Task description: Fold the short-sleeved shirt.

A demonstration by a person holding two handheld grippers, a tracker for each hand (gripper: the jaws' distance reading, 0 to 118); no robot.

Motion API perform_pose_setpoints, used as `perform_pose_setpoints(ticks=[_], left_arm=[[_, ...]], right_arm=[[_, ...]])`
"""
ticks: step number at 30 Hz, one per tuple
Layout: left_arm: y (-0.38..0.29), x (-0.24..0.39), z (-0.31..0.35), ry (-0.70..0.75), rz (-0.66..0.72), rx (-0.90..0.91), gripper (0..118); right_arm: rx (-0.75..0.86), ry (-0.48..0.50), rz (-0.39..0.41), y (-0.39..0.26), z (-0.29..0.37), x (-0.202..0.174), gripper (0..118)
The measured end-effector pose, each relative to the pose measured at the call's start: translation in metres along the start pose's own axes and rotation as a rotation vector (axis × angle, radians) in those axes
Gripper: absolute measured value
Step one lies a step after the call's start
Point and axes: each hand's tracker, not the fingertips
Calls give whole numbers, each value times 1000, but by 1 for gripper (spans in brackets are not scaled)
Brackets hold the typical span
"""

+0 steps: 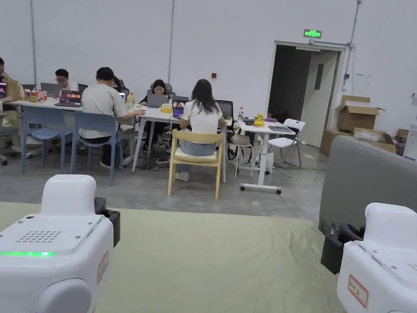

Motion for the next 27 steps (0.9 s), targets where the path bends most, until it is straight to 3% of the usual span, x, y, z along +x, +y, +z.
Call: perform_pose_setpoints(ticks=[1,2,3,4,6,8,11,16,24,27], left_arm=[[1,-1,3,-19,-19,15,2],[2,0,5,-14,-31,23,26],[2,2,4,17,-56,20,77],[3,2,3,37,-68,4,118],[21,-3,10,10,-60,47,118],[35,-6,10,-3,-39,36,118],[-1,-1,18,-19,-20,11,118],[1,-5,14,-20,3,-11,118],[6,-3,16,-40,-1,7,118],[5,-4,17,-38,-4,9,118]], right_arm=[[-10,11,16,2,-1,-3,50],[-25,9,24,3,-3,-6,104],[-27,26,-12,0,3,-8,117],[-10,24,-20,6,2,-9,117],[-46,-13,-67,6,5,-9,118],[-41,27,-105,5,4,-9,118],[-66,31,-115,7,4,-9,118],[-43,-4,-44,4,12,-18,118],[-47,55,-63,3,14,-24,118],[-30,3,-8,2,14,-30,118]])
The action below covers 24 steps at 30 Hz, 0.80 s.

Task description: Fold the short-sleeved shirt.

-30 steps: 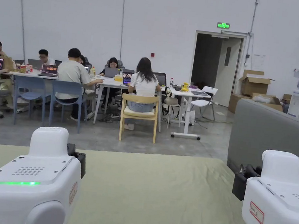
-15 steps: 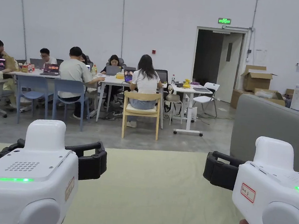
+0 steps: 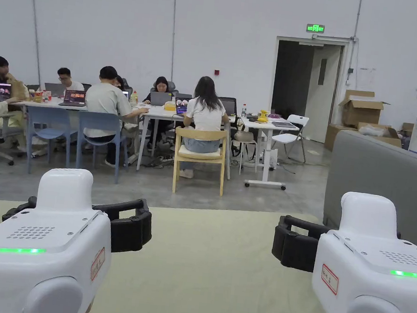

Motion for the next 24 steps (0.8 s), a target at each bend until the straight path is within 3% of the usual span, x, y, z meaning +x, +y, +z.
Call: perform_pose_setpoints(ticks=[5,10,15,24], left_arm=[[-2,-4,-3,11,6,-6,118],[-4,-6,-4,11,12,-17,118],[-7,-8,-5,14,14,-21,118],[-8,-8,-7,10,17,-26,118]], right_arm=[[5,66,-31,1,7,-1,118],[12,27,-19,1,4,-6,118],[-4,90,-66,-1,2,0,118],[3,71,-56,-1,2,-1,118]])
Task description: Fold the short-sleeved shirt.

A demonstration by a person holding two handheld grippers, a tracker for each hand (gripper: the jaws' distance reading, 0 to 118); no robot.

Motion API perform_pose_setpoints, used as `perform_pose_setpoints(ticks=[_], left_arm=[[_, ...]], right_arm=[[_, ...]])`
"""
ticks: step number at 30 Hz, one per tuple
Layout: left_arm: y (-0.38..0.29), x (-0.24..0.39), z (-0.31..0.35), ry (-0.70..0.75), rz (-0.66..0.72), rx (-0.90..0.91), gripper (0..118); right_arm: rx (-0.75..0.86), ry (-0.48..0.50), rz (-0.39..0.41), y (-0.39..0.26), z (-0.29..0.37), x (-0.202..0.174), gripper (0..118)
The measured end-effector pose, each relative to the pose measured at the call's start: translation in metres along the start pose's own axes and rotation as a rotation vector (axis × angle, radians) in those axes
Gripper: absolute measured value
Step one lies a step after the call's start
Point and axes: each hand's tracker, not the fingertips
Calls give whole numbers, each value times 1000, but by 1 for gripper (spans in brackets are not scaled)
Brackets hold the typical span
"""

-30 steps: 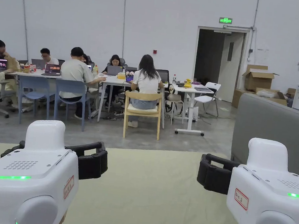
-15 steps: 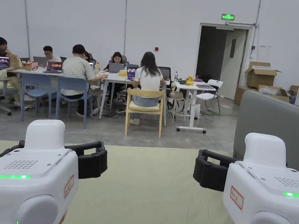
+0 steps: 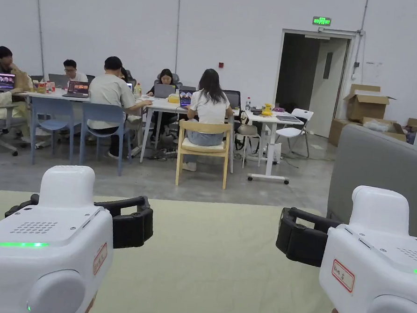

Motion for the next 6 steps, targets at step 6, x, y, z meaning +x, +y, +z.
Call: perform_pose_setpoints(ticks=[6], left_arm=[[2,0,-1,-5,6,4,118]], right_arm=[[8,3,10,0,0,-3,118]])
